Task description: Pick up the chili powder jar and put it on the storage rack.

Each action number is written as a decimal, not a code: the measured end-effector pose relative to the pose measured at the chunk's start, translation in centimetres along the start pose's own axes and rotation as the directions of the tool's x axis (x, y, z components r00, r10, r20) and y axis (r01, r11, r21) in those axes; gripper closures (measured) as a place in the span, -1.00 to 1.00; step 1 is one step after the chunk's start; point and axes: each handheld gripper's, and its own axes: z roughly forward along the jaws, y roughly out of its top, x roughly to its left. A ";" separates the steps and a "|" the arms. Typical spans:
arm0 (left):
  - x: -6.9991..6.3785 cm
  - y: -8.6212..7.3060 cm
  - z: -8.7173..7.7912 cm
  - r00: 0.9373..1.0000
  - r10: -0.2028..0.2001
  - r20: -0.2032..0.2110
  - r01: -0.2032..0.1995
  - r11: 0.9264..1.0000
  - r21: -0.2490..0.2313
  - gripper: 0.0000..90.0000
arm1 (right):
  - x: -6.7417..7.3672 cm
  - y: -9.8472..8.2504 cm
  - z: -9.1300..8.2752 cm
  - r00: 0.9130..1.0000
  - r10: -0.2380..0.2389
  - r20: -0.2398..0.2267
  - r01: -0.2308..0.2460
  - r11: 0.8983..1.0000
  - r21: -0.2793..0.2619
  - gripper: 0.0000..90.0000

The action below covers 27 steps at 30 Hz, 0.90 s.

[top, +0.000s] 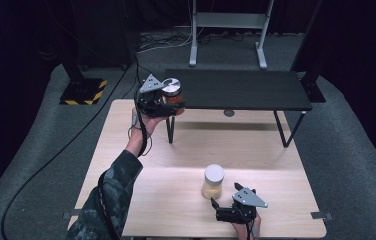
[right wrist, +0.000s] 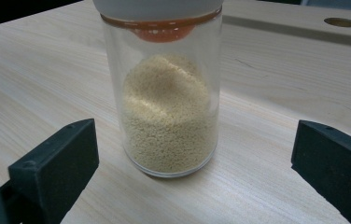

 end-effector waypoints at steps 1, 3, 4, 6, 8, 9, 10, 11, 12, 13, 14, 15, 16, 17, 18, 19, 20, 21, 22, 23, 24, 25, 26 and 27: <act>0.1 0.1 0.0 1.000 0.000 -0.003 0.000 1.000 0.001 -0.31 | 0.0 0.0 0.0 1.000 0.001 0.000 -0.001 1.000 -0.001 -1.00; 0.2 0.4 0.1 1.000 0.004 -0.010 -0.004 1.000 0.006 -0.31 | 0.0 0.0 0.0 1.000 0.001 0.000 -0.001 1.000 0.000 -1.00; 0.3 0.6 0.1 1.000 0.006 -0.013 -0.005 1.000 0.009 -0.31 | 0.0 0.0 0.0 1.000 0.001 0.000 -0.001 1.000 0.000 -1.00; 0.4 0.8 0.2 1.000 0.002 -0.021 -0.002 1.000 0.010 -0.30 | 0.0 0.0 0.0 1.000 0.002 0.000 -0.002 1.000 0.000 -1.00; 0.5 0.9 0.3 1.000 0.000 -0.024 0.000 1.000 0.011 -0.30 | 0.0 0.0 0.0 1.000 0.003 -0.001 -0.003 1.000 0.001 -1.00; 0.6 1.0 0.3 1.000 0.000 -0.027 0.001 1.000 0.012 -0.30 | 0.0 0.0 0.0 1.000 0.004 -0.001 -0.004 1.000 0.002 -1.00; 0.6 1.1 0.4 0.999 0.001 -0.032 0.000 1.000 0.014 -0.30 | 0.0 0.0 0.0 1.000 -0.001 -0.001 0.001 1.000 0.000 -1.00; 0.7 1.1 0.5 0.999 -0.003 -0.034 0.003 1.000 0.014 -0.31 | 0.0 0.0 0.0 1.000 0.000 -0.001 0.000 1.000 0.000 -1.00; 0.7 1.2 0.5 0.999 0.002 -0.038 -0.001 1.000 0.017 -0.31 | 0.0 0.0 0.0 1.000 0.000 -0.002 0.000 1.000 0.000 -1.00; 0.8 1.3 0.5 0.999 0.000 -0.042 0.000 1.000 0.019 -0.30 | 0.0 0.0 0.0 1.000 0.000 -0.002 0.000 1.000 0.000 -1.00; 0.8 1.3 0.6 0.999 -0.001 -0.044 0.002 1.000 0.020 -0.30 | 0.0 0.0 0.0 1.000 0.000 -0.002 0.000 1.000 0.000 -1.00; 0.8 1.3 0.7 0.999 -0.007 -0.047 0.008 1.000 0.019 -0.30 | 0.0 0.0 0.0 1.000 0.000 -0.002 0.000 1.000 0.002 -1.00; 0.9 1.4 0.7 0.999 -0.006 -0.051 0.008 1.000 0.023 -0.30 | -0.1 0.1 0.0 1.000 0.001 -0.003 0.000 1.000 0.003 -1.00; 1.0 1.5 0.7 0.998 -0.008 -0.055 0.009 1.000 0.027 -0.30 | -0.1 0.0 0.0 1.000 0.001 -0.002 -0.001 1.000 0.002 -1.00; 1.1 1.5 0.8 0.998 -0.012 -0.059 0.014 1.000 0.028 -0.30 | -0.1 0.0 0.0 1.000 0.000 -0.002 0.000 1.000 0.002 -1.00; 1.2 1.4 0.9 0.998 -0.018 -0.064 0.020 0.999 0.030 -0.30 | -0.1 0.0 0.0 1.000 0.000 -0.002 0.000 1.000 0.002 -1.00; 1.2 1.4 0.9 0.997 -0.023 -0.069 0.025 0.999 0.032 -0.30 | -0.1 0.0 0.0 1.000 0.000 -0.003 0.000 1.000 0.002 -1.00; 1.3 1.4 1.0 0.997 -0.027 -0.074 0.030 0.999 0.035 -0.31 | -0.1 0.1 0.0 1.000 0.000 -0.003 0.000 1.000 0.002 -1.00; 1.4 1.3 1.1 0.996 -0.032 -0.078 0.035 0.999 0.038 -0.30 | -0.1 0.0 0.0 1.000 -0.001 -0.003 0.001 1.000 0.002 -1.00; 1.5 1.2 1.1 0.996 -0.035 -0.080 0.039 0.998 0.041 -0.30 | 0.0 0.0 0.0 1.000 -0.001 -0.003 0.001 1.000 0.001 -1.00; 1.6 1.2 1.2 0.996 -0.039 -0.084 0.043 0.998 0.045 -0.30 | 0.0 0.0 0.0 1.000 -0.002 -0.002 0.002 1.000 0.000 -1.00; 1.7 1.1 1.2 0.995 -0.042 -0.088 0.046 0.998 0.049 -0.30 | 0.0 0.0 0.0 1.000 0.000 -0.002 0.000 1.000 0.001 -1.00; 1.8 1.1 1.3 0.995 -0.044 -0.092 0.049 0.997 0.053 -0.30 | 0.0 0.0 0.0 1.000 0.000 -0.002 0.000 1.000 0.002 -1.00; 1.8 1.0 1.4 0.994 -0.048 -0.095 0.053 0.997 0.054 -0.30 | 0.0 0.0 0.0 1.000 0.000 -0.002 0.000 1.000 0.001 -1.00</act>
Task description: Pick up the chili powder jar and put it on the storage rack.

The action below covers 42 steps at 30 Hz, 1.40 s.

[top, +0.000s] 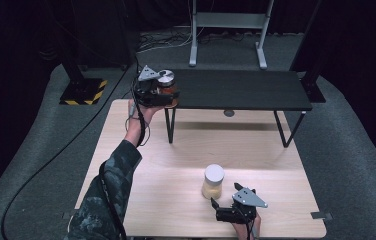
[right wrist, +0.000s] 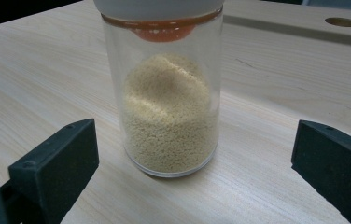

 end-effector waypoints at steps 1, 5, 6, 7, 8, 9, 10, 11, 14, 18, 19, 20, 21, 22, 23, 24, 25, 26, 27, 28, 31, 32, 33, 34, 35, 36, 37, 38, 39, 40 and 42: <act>0.1 0.0 0.1 1.000 -0.002 -0.003 0.002 1.000 0.002 -0.31 | 0.0 0.0 0.0 1.000 0.000 0.000 0.000 1.000 0.000 -1.00; 0.3 0.1 0.4 1.000 -0.003 -0.010 0.003 1.000 0.015 -0.30 | 0.0 0.0 0.0 1.000 0.000 0.000 0.000 1.000 -0.001 -1.00; 0.4 0.2 0.6 1.000 -0.002 -0.012 0.002 1.000 0.017 -0.30 | 0.0 0.0 0.0 1.000 -0.001 -0.001 0.001 1.000 -0.001 -1.00; 0.4 0.2 0.7 1.000 -0.003 -0.013 0.003 1.000 0.020 -0.30 | 0.0 0.0 0.0 1.000 -0.001 0.000 0.001 1.000 -0.001 -1.00; 0.4 0.3 0.8 1.000 -0.003 -0.014 0.004 1.000 0.022 -0.30 | 0.0 0.0 0.0 1.000 0.000 0.000 0.000 1.000 -0.001 -1.00; 0.5 0.4 0.9 1.000 -0.003 -0.014 0.004 1.000 0.026 -0.30 | 0.0 0.0 0.0 1.000 0.000 0.001 0.000 1.000 -0.001 -1.00; 0.5 0.4 1.0 1.000 -0.005 -0.017 0.005 1.000 0.028 -0.30 | 0.0 0.0 0.0 1.000 0.000 0.001 0.000 1.000 -0.001 -1.00; 0.5 0.5 1.1 1.000 -0.004 -0.018 0.004 1.000 0.030 -0.31 | 0.0 0.0 0.0 1.000 0.000 0.001 0.000 1.000 0.000 -1.00; 0.6 0.6 1.4 1.000 -0.002 -0.017 0.002 0.999 0.035 -0.31 | 0.0 0.0 0.0 1.000 0.001 0.000 -0.001 1.000 -0.001 -1.00; 0.5 0.8 1.6 1.000 0.003 -0.019 -0.003 0.999 0.040 -0.30 | 0.0 0.0 0.0 1.000 0.000 0.000 0.000 1.000 0.000 -1.00; 0.6 0.8 1.7 1.000 0.002 -0.018 -0.001 0.999 0.041 -0.30 | 0.0 0.0 0.0 1.000 0.000 0.000 0.000 1.000 -0.001 -1.00; 0.6 0.8 1.7 1.000 -0.002 -0.017 0.003 0.999 0.039 -0.30 | 0.0 0.0 0.0 1.000 0.000 -0.001 0.000 1.000 0.000 -1.00; 0.6 0.7 1.8 1.000 -0.003 -0.016 0.004 0.999 0.036 -0.30 | 0.0 0.0 0.0 1.000 0.000 -0.001 0.000 1.000 -0.002 -1.00; 0.8 0.6 1.8 1.000 -0.011 -0.014 0.011 0.999 0.030 -0.30 | 0.0 0.0 0.0 1.000 0.000 -0.002 0.000 1.000 -0.002 -1.00; 0.9 0.5 1.8 1.000 -0.016 -0.012 0.017 1.000 0.026 -0.30 | 0.0 -0.1 0.0 1.000 -0.001 -0.002 0.001 1.000 -0.003 -1.00; 0.9 0.5 1.9 1.000 -0.015 -0.013 0.016 1.000 0.027 -0.30 | 0.0 -0.1 0.0 1.000 -0.001 -0.001 0.001 1.000 -0.004 -1.00; 0.9 0.6 2.0 1.000 -0.015 -0.012 0.015 0.999 0.028 -0.30 | 0.0 -0.1 0.0 1.000 -0.001 -0.001 0.001 1.000 -0.005 -1.00; 0.9 0.7 2.0 1.000 -0.013 -0.011 0.013 0.999 0.031 -0.30 | 0.0 -0.1 0.0 1.000 -0.001 -0.001 0.001 1.000 -0.005 -1.00; 1.0 0.7 2.1 1.000 -0.014 -0.012 0.014 0.999 0.031 -0.30 | 0.0 -0.1 0.0 1.000 0.000 -0.001 0.000 1.000 -0.005 -1.00; 1.0 0.8 2.2 1.000 -0.015 -0.012 0.015 0.999 0.031 -0.30 | 0.0 -0.1 0.0 1.000 0.000 -0.001 0.000 1.000 -0.006 -1.00; 1.0 0.7 2.3 1.000 -0.015 -0.016 0.015 1.000 0.025 -0.30 | 0.0 -0.1 0.0 1.000 0.000 -0.001 0.000 1.000 -0.006 -1.00; 1.0 0.6 2.4 1.000 -0.015 -0.016 0.015 1.000 0.021 -0.30 | 0.0 -0.1 -0.1 1.000 -0.001 -0.001 0.001 1.000 -0.006 -1.00; 1.0 0.6 2.5 1.000 -0.016 -0.018 0.016 1.000 0.020 -0.30 | 0.0 -0.1 -0.1 1.000 -0.001 -0.001 0.001 1.000 -0.006 -1.00; 1.0 0.6 2.5 1.000 -0.017 -0.019 0.017 1.000 0.020 -0.30 | 0.0 -0.1 -0.1 1.000 -0.001 -0.001 0.001 1.000 -0.006 -1.00; 1.0 0.6 2.6 1.000 -0.017 -0.020 0.017 1.000 0.019 -0.30 | 0.0 -0.1 -0.1 1.000 -0.001 -0.001 0.001 1.000 -0.006 -1.00; 1.0 0.6 2.6 1.000 -0.016 -0.021 0.016 1.000 0.019 -0.31 | 0.0 -0.1 -0.1 1.000 -0.001 -0.001 0.001 1.000 -0.006 -1.00; 1.0 0.7 2.7 1.000 -0.019 -0.024 0.020 1.000 0.019 -0.31 | 0.0 -0.1 -0.1 1.000 -0.001 -0.002 0.001 1.000 -0.006 -1.00; 1.0 0.7 2.8 0.999 -0.021 -0.025 0.021 1.000 0.020 -0.31 | 0.0 -0.1 -0.1 1.000 -0.001 -0.001 0.001 1.000 -0.006 -1.00; 1.0 0.7 2.8 0.999 -0.020 -0.027 0.020 1.000 0.019 -0.31 | 0.0 -0.1 -0.1 1.000 -0.001 -0.002 0.001 1.000 -0.006 -1.00; 1.0 0.7 2.9 0.999 -0.021 -0.028 0.021 1.000 0.017 -0.31 | 0.0 -0.1 -0.1 1.000 -0.001 -0.002 0.001 1.000 -0.006 -1.00; 0.9 0.6 3.0 0.999 -0.026 -0.033 0.026 1.000 0.013 -0.31 | 0.0 -0.1 -0.1 1.000 0.000 -0.001 0.000 1.000 -0.006 -1.00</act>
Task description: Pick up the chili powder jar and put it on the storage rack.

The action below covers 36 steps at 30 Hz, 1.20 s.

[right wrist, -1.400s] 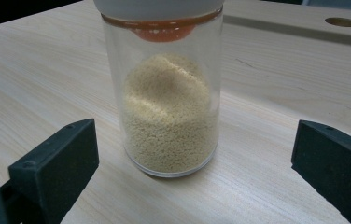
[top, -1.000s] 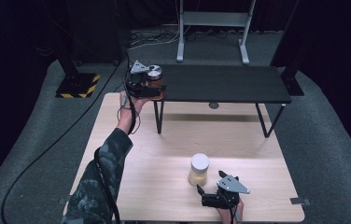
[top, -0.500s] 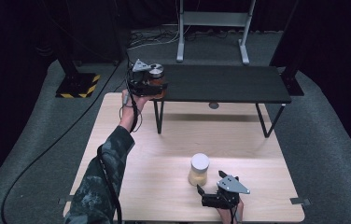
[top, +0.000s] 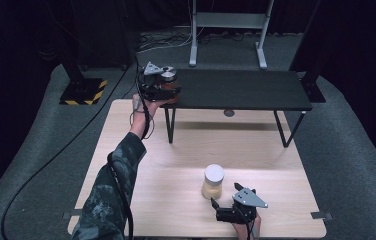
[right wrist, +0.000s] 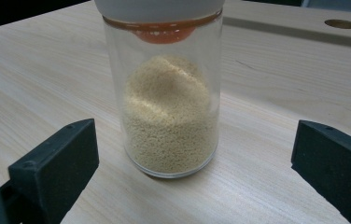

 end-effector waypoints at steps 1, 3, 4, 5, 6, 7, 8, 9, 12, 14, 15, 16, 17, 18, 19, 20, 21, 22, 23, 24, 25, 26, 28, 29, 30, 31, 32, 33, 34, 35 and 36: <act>0.0 0.0 0.1 1.000 0.001 -0.003 -0.001 1.000 -0.002 -0.31 | 0.0 0.0 0.0 1.000 -0.001 0.000 0.001 1.000 0.000 -1.00; -0.1 -0.1 0.1 1.000 0.004 -0.007 -0.004 1.000 -0.005 -0.31 | 0.0 0.0 0.0 1.000 0.000 0.000 0.000 1.000 0.000 -1.00; -0.1 -0.1 0.2 1.000 0.004 -0.008 -0.004 1.000 -0.008 -0.31 | 0.0 0.0 0.0 1.000 -0.001 0.000 0.001 1.000 0.000 -1.00; -0.1 -0.1 0.2 1.000 0.002 -0.008 -0.002 1.000 -0.009 -0.31 | 0.0 0.0 0.0 1.000 -0.001 0.000 0.001 1.000 0.000 -1.00; -0.1 -0.1 0.2 1.000 -0.001 -0.008 0.001 1.000 -0.009 -0.31 | 0.0 0.0 0.0 1.000 -0.001 -0.001 0.001 1.000 0.001 -1.00; -0.1 -0.2 0.2 1.000 0.000 -0.009 0.000 1.000 -0.009 -0.31 | 0.0 0.0 0.0 1.000 -0.002 -0.001 0.002 1.000 0.001 -1.00; -0.1 -0.2 0.3 1.000 0.000 -0.009 0.000 1.000 -0.010 -0.31 | 0.0 0.0 0.0 1.000 -0.002 -0.002 0.002 1.000 0.001 -1.00; -0.1 -0.2 0.3 1.000 0.001 -0.011 -0.001 1.000 -0.010 -0.31 | 0.0 0.0 0.0 1.000 -0.002 -0.002 0.002 1.000 0.001 -1.00; -0.3 -0.2 0.3 1.000 0.003 -0.017 -0.003 1.000 -0.012 -0.31 | 0.0 0.0 0.0 1.000 0.000 -0.001 0.000 1.000 0.000 -1.00; -0.4 -0.1 0.3 1.000 0.008 -0.018 -0.008 1.000 -0.008 -0.31 | 0.0 0.0 0.0 1.000 0.000 -0.001 0.000 1.000 0.001 -1.00; -0.4 -0.1 0.3 1.000 0.008 -0.018 -0.008 1.000 -0.007 -0.31 | 0.0 0.0 0.0 1.000 0.000 -0.001 0.000 1.000 0.001 -1.00; -0.4 0.0 0.3 1.000 0.010 -0.019 -0.010 1.000 -0.005 -0.31 | 0.0 0.0 0.0 1.000 -0.001 -0.001 0.001 1.000 0.001 -1.00; -0.4 0.0 0.3 1.000 0.009 -0.018 -0.009 1.000 -0.004 -0.31 | 0.0 0.0 0.0 1.000 -0.002 -0.002 0.002 1.000 0.002 -1.00; -0.5 0.0 0.3 1.000 0.005 -0.022 -0.005 1.000 -0.006 -0.31 | 0.0 0.0 0.0 1.000 -0.002 -0.002 0.002 1.000 0.003 -1.00; -0.9 -0.1 0.2 0.999 0.002 -0.043 -0.003 1.000 -0.014 -0.42 | 0.0 0.0 0.0 1.000 -0.002 -0.001 0.002 1.000 0.003 -1.00; -0.9 -0.1 0.1 0.999 -0.010 -0.043 0.009 1.000 -0.021 -0.63 | 0.0 0.0 0.0 1.000 -0.002 -0.001 0.002 1.000 0.002 -1.00; -0.8 -0.1 0.0 0.999 -0.016 -0.032 0.015 1.000 -0.025 -0.76 | 0.0 0.1 0.0 1.000 -0.002 -0.001 0.002 1.000 0.003 -1.00; -0.9 0.1 -0.1 0.999 -0.008 -0.035 0.007 1.000 -0.023 -0.85 | 0.0 0.1 0.0 1.000 -0.003 -0.001 0.003 1.000 0.004 -1.00; -1.0 0.2 -0.3 0.999 -0.001 -0.036 0.000 1.000 -0.022 -0.90 | 0.0 0.1 0.0 1.000 -0.003 -0.001 0.003 1.000 0.005 -1.00; -1.0 0.3 -0.4 0.999 0.000 -0.032 0.000 1.000 -0.017 -0.94 | 0.0 0.1 0.1 1.000 -0.004 -0.001 0.004 1.000 0.006 -1.00; -1.1 0.4 -0.6 0.999 0.003 -0.032 -0.003 1.000 -0.010 -0.99 | 0.0 0.1 0.1 1.000 -0.003 -0.001 0.003 1.000 0.006 -1.00; -1.2 0.5 -0.8 0.999 0.011 -0.037 -0.011 1.000 -0.007 -1.00 | 0.0 0.1 0.1 1.000 -0.003 -0.002 0.003 1.000 0.007 -1.00; -1.1 0.5 -1.4 1.000 0.017 -0.024 -0.017 1.000 -0.001 -1.00 | 0.0 0.1 0.1 1.000 -0.004 0.000 0.004 1.000 0.006 -1.00; -1.1 0.6 -1.7 1.000 0.020 -0.020 -0.019 1.000 0.006 -1.00 | 0.0 0.1 0.1 1.000 -0.004 0.000 0.004 1.000 0.007 -1.00; -0.9 0.6 -2.1 1.000 0.029 -0.011 -0.029 0.999 0.014 -1.00 | 0.0 0.1 0.1 1.000 -0.003 0.000 0.003 1.000 0.008 -1.00; -1.0 0.6 -2.5 0.999 0.042 -0.012 -0.042 0.999 0.021 -1.00 | 0.1 0.2 0.1 1.000 -0.004 0.000 0.004 1.000 0.008 -1.00; -1.0 0.6 -2.9 0.999 0.052 -0.013 -0.052 0.998 0.027 -1.00 | 0.1 0.2 0.1 1.000 -0.004 0.000 0.004 1.000 0.009 -1.00; -1.0 0.4 -3.3 0.998 0.060 -0.011 -0.060 0.998 0.030 -1.00 | 0.1 0.2 0.1 1.000 -0.004 0.000 0.004 1.000 0.011 -1.00; -1.1 0.3 -3.7 0.997 0.071 -0.009 -0.070 0.997 0.037 -1.00 | 0.1 0.2 0.1 1.000 -0.004 0.000 0.004 1.000 0.011 -1.00; -1.0 0.1 -4.1 0.997 0.083 -0.003 -0.082 0.996 0.044 -1.00 | 0.1 0.2 0.1 1.000 -0.003 0.001 0.003 1.000 0.011 -1.00; -1.0 -0.1 -4.5 0.996 0.094 -0.002 -0.094 0.994 0.048 -1.00 | 0.1 0.2 0.1 1.000 -0.005 0.001 0.005 1.000 0.011 -1.00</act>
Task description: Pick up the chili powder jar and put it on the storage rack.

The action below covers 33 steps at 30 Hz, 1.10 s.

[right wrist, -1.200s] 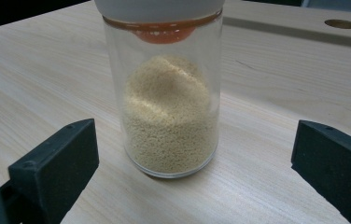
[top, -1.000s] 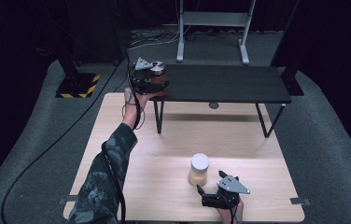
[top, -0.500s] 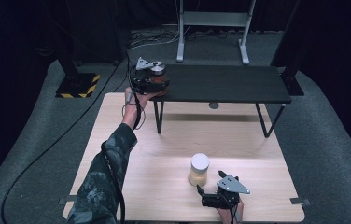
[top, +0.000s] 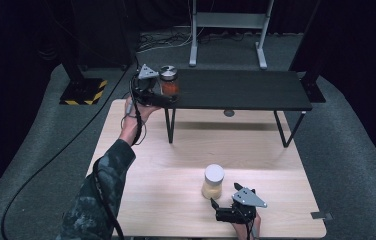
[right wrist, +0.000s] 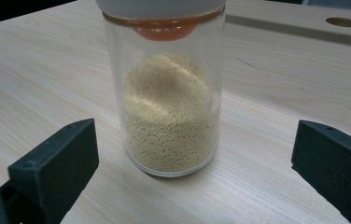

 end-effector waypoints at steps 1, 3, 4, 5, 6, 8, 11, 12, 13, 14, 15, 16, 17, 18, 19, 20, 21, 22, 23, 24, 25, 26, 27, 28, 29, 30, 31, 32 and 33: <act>-0.1 -0.3 -0.4 1.000 0.009 -0.003 -0.009 1.000 0.003 -1.00 | 0.0 0.0 0.0 1.000 0.000 0.001 0.000 1.000 0.000 -1.00; -0.5 -1.3 -1.2 1.000 0.026 -0.010 -0.026 1.000 -0.001 -1.00 | 0.1 0.0 0.0 1.000 0.000 0.002 0.000 1.000 0.002 -1.00; -0.6 -1.8 -1.6 0.999 0.030 -0.012 -0.030 1.000 0.000 -1.00 | 0.1 0.0 0.0 1.000 -0.001 0.002 0.001 1.000 0.003 -1.00; -0.7 -2.4 -1.9 1.000 0.031 -0.005 -0.031 1.000 0.003 -1.00 | 0.1 0.0 0.0 1.000 -0.003 0.002 0.003 1.000 0.002 -1.00; -0.7 -3.0 -2.2 1.000 0.027 0.006 -0.027 1.000 0.005 -1.00 | 0.1 0.0 0.0 1.000 -0.003 0.003 0.003 1.000 0.002 -1.00; -1.0 -4.3 -2.7 0.999 0.035 0.014 -0.035 0.999 0.011 -1.00 | 0.1 0.0 0.0 1.000 -0.002 0.003 0.002 1.000 0.000 -1.00; -1.6 -6.2 -3.3 0.999 0.043 0.026 -0.044 0.999 0.021 -1.00 | 0.0 0.0 0.0 1.000 -0.002 0.003 0.002 1.000 0.001 -1.00; -1.8 -6.9 -3.5 0.999 0.044 0.029 -0.045 0.999 0.022 -1.00 | 0.0 0.0 0.0 1.000 -0.003 0.003 0.003 1.000 0.001 -1.00; -2.0 -7.5 -3.7 0.998 0.047 0.031 -0.047 0.999 0.025 -1.00 | 0.1 0.0 0.0 1.000 -0.002 0.002 0.002 1.000 0.001 -1.00; -2.2 -8.2 -3.8 0.999 0.041 0.035 -0.042 0.999 0.029 -1.00 | 0.1 0.0 0.0 1.000 -0.002 0.002 0.002 1.000 0.002 -1.00; -2.3 -8.9 -4.0 0.998 0.036 0.042 -0.038 0.999 0.031 -1.00 | 0.0 0.0 0.0 1.000 -0.003 0.002 0.003 1.000 0.003 -1.00; -2.6 -9.5 -4.1 0.998 0.036 0.044 -0.037 0.999 0.035 -1.00 | 0.1 0.0 0.0 1.000 -0.003 0.003 0.003 1.000 0.002 -1.00; -2.9 -10.2 -4.3 0.998 0.043 0.043 -0.045 0.998 0.041 -1.00 | 0.1 0.0 0.0 1.000 -0.003 0.004 0.003 1.000 0.002 -1.00; -3.2 -11.0 -4.5 0.998 0.039 0.046 -0.041 0.998 0.044 -1.00 | 0.1 0.0 0.0 1.000 -0.002 0.004 0.002 1.000 0.001 -1.00; -3.4 -11.8 -4.8 0.998 0.028 0.053 -0.030 0.998 0.049 -1.00 | 0.1 0.0 0.0 1.000 -0.001 0.005 0.001 1.000 0.000 -1.00; -3.7 -12.6 -5.0 0.998 0.022 0.057 -0.025 0.998 0.058 -1.00 | 0.1 0.0 0.0 1.000 0.000 0.005 0.000 1.000 -0.001 -1.00; -3.9 -13.3 -5.2 0.998 0.017 0.059 -0.022 0.997 0.072 -1.00 | 0.1 0.0 0.0 1.000 0.000 0.006 0.000 1.000 -0.001 -1.00; -4.1 -14.1 -5.4 0.998 0.007 0.063 -0.012 0.997 0.082 -1.00 | 0.1 0.0 0.0 1.000 0.000 0.005 0.000 1.000 -0.001 -1.00; -4.4 -15.1 -5.7 0.998 -0.004 0.062 -0.002 0.996 0.087 -1.00 | 0.1 0.0 0.0 1.000 -0.001 0.005 0.001 1.000 0.000 -1.00; -4.6 -16.0 -5.9 0.998 -0.015 0.057 0.010 0.996 0.093 -1.00 | 0.1 0.0 0.0 1.000 -0.002 0.004 0.002 1.000 0.000 -1.00; -5.0 -17.0 -6.1 0.998 -0.025 0.050 0.020 0.995 0.102 -1.00 | 0.1 0.0 0.0 1.000 -0.002 0.005 0.002 1.000 0.000 -1.00; -5.3 -18.2 -6.4 0.998 -0.044 0.040 0.040 0.993 0.107 -1.00 | 0.1 0.0 0.0 1.000 -0.002 0.005 0.002 1.000 0.000 -1.00; -5.4 -19.0 -6.5 0.997 -0.064 0.042 0.058 0.992 0.115 -1.00 | 0.1 0.0 0.0 1.000 -0.003 0.006 0.003 1.000 0.001 -1.00; -5.4 -19.0 -6.5 0.997 -0.064 0.042 0.058 0.992 0.115 -1.00 | 0.1 0.0 0.0 1.000 -0.004 0.007 0.004 1.000 0.002 -1.00; -5.6 -19.6 -6.6 0.997 -0.071 0.039 0.065 0.989 0.129 -1.00 | 0.2 0.0 0.0 1.000 -0.005 0.007 0.005 1.000 0.002 -1.00; -5.9 -20.2 -6.7 0.997 -0.073 0.031 0.068 0.988 0.140 -1.00 | 0.2 0.0 0.0 1.000 -0.005 0.007 0.005 1.000 0.002 -1.00; -6.2 -21.0 -6.7 0.997 -0.079 0.026 0.074 0.984 0.163 -1.00 | 0.2 0.0 0.0 1.000 -0.005 0.007 0.005 1.000 0.001 -1.00; -6.2 -21.0 -6.7 0.997 -0.079 0.026 0.074 0.984 0.163 -1.00 | 0.2 0.0 0.0 1.000 -0.005 0.007 0.005 1.000 0.001 -1.00; -6.4 -21.8 -6.6 0.996 -0.089 0.015 0.085 0.980 0.178 -1.00 | 0.2 0.0 0.0 1.000 -0.007 0.008 0.007 1.000 0.000 -1.00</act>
